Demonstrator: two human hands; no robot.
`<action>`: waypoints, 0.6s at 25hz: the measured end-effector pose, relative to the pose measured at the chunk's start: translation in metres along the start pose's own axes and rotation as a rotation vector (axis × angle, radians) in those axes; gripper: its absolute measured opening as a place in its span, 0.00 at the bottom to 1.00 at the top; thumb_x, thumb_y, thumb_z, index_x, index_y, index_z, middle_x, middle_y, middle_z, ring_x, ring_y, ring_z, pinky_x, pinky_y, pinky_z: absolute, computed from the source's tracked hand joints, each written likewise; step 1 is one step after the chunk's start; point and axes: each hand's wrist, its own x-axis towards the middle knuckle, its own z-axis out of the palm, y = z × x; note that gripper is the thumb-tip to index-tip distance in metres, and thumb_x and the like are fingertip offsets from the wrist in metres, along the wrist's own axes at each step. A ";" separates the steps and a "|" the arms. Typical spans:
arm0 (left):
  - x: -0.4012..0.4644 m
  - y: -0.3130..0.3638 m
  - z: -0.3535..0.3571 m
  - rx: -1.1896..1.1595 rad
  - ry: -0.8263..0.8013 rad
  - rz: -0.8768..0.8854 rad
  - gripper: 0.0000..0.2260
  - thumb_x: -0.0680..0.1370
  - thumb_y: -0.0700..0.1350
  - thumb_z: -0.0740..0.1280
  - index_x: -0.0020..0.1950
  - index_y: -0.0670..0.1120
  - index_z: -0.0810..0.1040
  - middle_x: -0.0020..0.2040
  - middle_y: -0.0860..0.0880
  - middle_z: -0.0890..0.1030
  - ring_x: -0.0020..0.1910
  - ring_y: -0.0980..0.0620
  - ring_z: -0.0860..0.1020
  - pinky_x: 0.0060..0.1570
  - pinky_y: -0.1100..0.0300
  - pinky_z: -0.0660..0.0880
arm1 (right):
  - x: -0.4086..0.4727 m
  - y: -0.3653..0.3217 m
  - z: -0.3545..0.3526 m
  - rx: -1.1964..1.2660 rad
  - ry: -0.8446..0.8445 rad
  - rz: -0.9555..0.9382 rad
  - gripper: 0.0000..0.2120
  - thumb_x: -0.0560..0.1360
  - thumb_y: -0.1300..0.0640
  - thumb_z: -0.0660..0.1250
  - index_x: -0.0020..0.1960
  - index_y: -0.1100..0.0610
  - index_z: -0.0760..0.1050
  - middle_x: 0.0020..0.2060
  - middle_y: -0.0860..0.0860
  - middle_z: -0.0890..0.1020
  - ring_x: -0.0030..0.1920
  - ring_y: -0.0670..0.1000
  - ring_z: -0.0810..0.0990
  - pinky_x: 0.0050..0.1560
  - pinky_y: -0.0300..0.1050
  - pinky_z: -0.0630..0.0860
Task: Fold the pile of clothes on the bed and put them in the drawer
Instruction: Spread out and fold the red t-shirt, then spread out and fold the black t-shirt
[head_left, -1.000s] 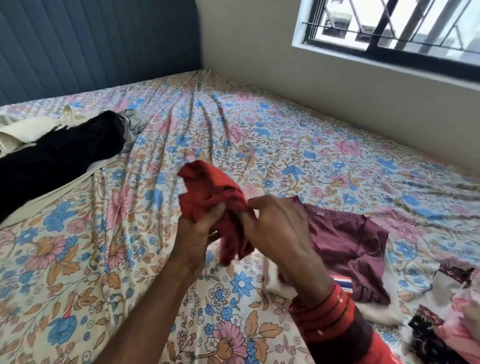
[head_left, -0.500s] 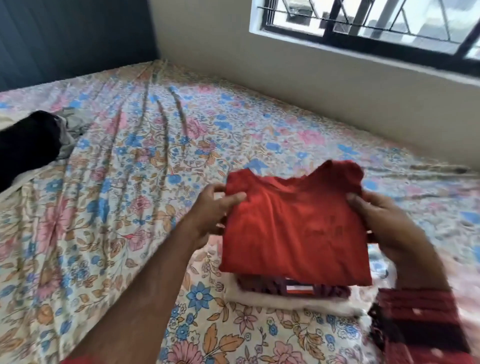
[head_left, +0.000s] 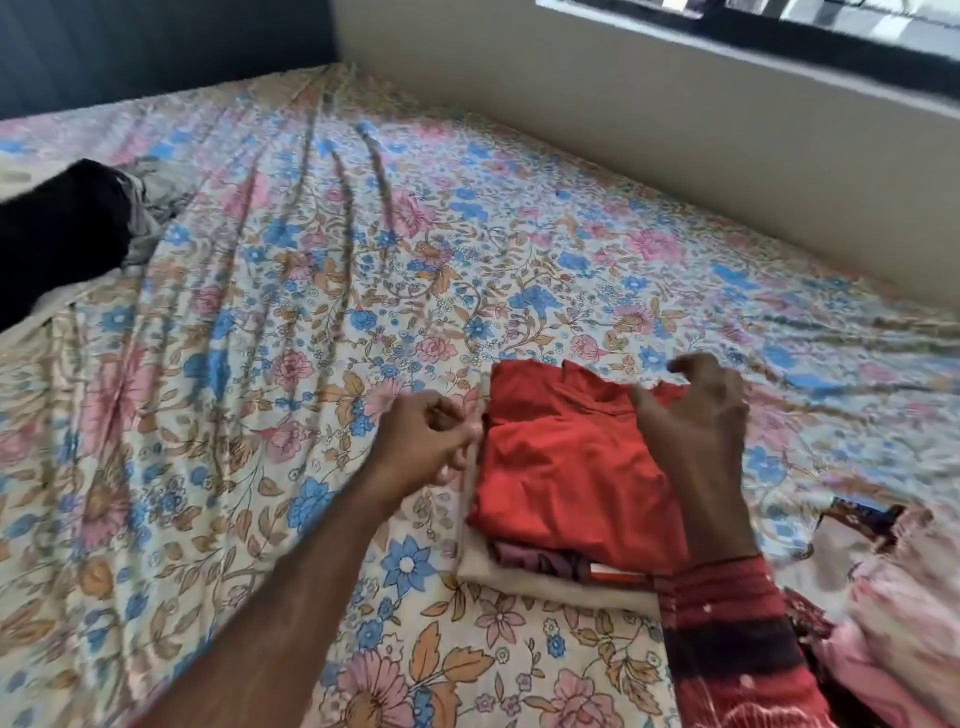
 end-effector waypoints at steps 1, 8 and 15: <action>0.003 0.004 -0.012 -0.008 0.027 0.011 0.07 0.77 0.41 0.74 0.52 0.43 0.79 0.45 0.44 0.84 0.35 0.50 0.84 0.31 0.56 0.80 | -0.001 -0.018 0.008 0.110 -0.027 -0.050 0.19 0.73 0.48 0.76 0.59 0.54 0.75 0.57 0.55 0.79 0.56 0.57 0.79 0.53 0.46 0.72; -0.013 -0.003 -0.163 -0.086 0.307 -0.020 0.05 0.79 0.42 0.72 0.49 0.41 0.79 0.40 0.45 0.84 0.32 0.49 0.82 0.32 0.57 0.74 | -0.068 -0.195 0.125 0.437 -0.507 -0.430 0.07 0.74 0.50 0.75 0.46 0.52 0.80 0.43 0.45 0.84 0.42 0.49 0.82 0.46 0.45 0.77; -0.063 -0.063 -0.350 -0.168 0.790 -0.143 0.09 0.79 0.43 0.72 0.40 0.43 0.76 0.31 0.47 0.75 0.27 0.51 0.71 0.25 0.62 0.65 | -0.152 -0.370 0.206 0.288 -0.685 -0.957 0.07 0.76 0.52 0.72 0.43 0.55 0.78 0.41 0.51 0.84 0.44 0.56 0.82 0.45 0.50 0.76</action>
